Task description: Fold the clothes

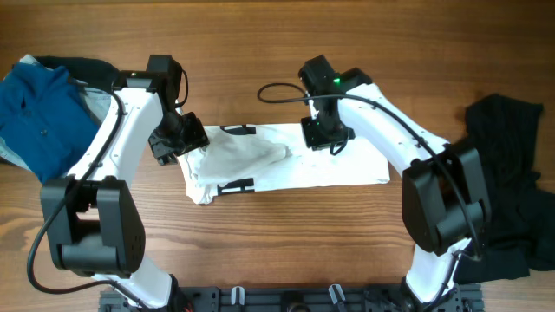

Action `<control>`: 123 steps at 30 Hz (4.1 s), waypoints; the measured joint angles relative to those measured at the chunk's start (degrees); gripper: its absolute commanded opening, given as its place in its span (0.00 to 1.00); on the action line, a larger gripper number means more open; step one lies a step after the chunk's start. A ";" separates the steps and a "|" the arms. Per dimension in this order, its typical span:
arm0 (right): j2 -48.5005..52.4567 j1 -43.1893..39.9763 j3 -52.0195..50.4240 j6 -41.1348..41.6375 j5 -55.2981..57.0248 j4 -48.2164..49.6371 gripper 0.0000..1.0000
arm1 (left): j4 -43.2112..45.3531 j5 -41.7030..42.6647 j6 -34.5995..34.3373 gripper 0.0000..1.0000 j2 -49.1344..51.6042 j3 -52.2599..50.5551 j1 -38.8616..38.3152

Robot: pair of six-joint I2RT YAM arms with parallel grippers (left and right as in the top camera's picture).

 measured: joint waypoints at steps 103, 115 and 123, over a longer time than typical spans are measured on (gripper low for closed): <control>-8.37 1.57 -8.57 -1.62 -4.98 3.34 0.41 | 15.30 0.61 0.72 0.88 -0.15 -12.81 0.00; -8.37 0.61 -8.57 -1.01 -4.72 3.89 0.22 | 6.25 3.93 2.82 0.86 -2.38 -14.34 0.00; -4.37 0.59 -10.05 -0.11 -4.24 6.82 0.18 | 6.45 3.89 3.67 0.79 -11.17 -15.47 0.00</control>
